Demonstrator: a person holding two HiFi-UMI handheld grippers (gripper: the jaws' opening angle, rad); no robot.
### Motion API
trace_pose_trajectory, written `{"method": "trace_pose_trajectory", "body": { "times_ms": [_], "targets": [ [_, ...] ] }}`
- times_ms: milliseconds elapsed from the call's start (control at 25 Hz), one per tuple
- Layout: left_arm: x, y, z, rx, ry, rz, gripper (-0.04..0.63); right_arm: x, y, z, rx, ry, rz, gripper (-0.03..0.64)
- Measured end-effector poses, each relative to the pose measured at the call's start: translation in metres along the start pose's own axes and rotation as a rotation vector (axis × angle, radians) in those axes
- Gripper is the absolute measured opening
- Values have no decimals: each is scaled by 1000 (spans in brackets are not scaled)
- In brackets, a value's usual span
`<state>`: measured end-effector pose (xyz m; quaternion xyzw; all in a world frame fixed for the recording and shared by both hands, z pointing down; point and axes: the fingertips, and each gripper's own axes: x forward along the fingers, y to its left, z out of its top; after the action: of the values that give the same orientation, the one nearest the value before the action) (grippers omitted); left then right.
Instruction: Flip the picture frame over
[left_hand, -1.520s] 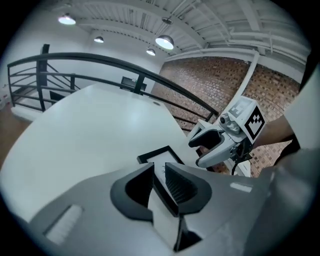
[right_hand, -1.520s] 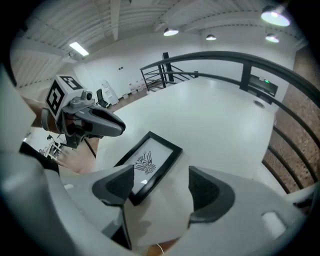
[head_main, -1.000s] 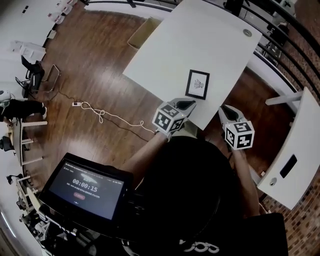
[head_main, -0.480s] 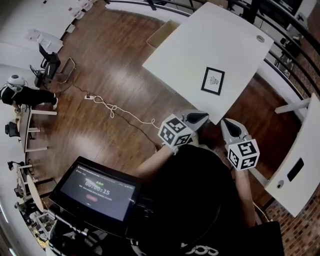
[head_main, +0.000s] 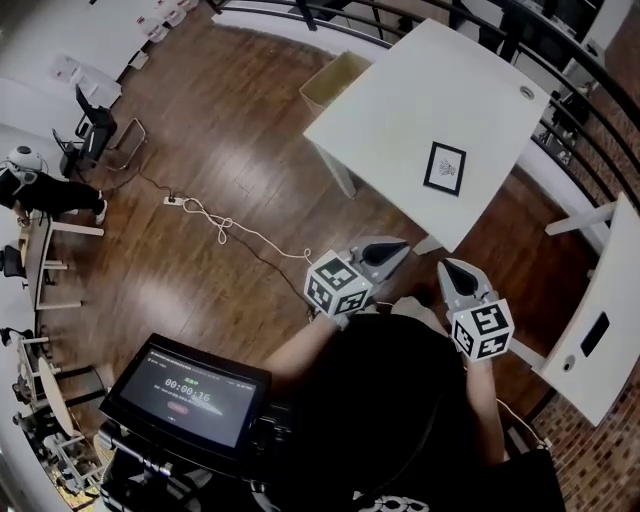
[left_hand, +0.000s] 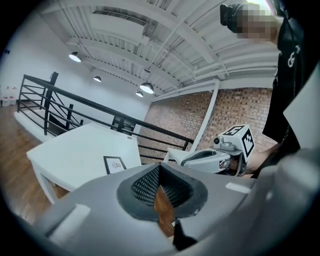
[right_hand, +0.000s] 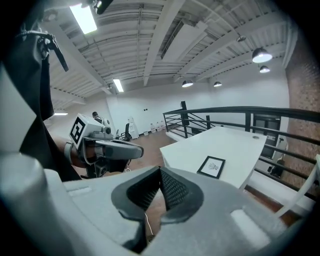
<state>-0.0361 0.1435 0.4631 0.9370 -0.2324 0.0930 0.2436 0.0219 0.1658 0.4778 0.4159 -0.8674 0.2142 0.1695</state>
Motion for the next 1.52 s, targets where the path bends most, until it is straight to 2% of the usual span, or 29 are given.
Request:
{"method": "trace_pose_trajectory", "body": {
  "times_ms": [280,400,560,800,1080,1320,1520],
  "targets": [
    [-63,-34,-3,-43,-102,-149,14,4,96,-6,-142,1,41,-8],
    [-77,-63,-18,-51,-110,-232,14,-8,125,-17,-172,-8,40,-8],
    [-89,-92,-40,-53,-84,-308,14,-25,145,-30,-176,-7,-1,-6],
    [-100,-112,-52,-41,-80,-363,14,-42,150,-43,-164,-16,-47,-8],
    [-94,-157,-59,-7,-80,-368,14,-84,153,-49,-194,-117,-63,-8],
    [-75,-221,-71,37,-59,-393,14,-160,141,-77,-146,-158,-134,-8],
    [-55,-285,-92,53,-49,-413,14,-223,121,-128,-75,-178,-167,-8]
  ]
}}
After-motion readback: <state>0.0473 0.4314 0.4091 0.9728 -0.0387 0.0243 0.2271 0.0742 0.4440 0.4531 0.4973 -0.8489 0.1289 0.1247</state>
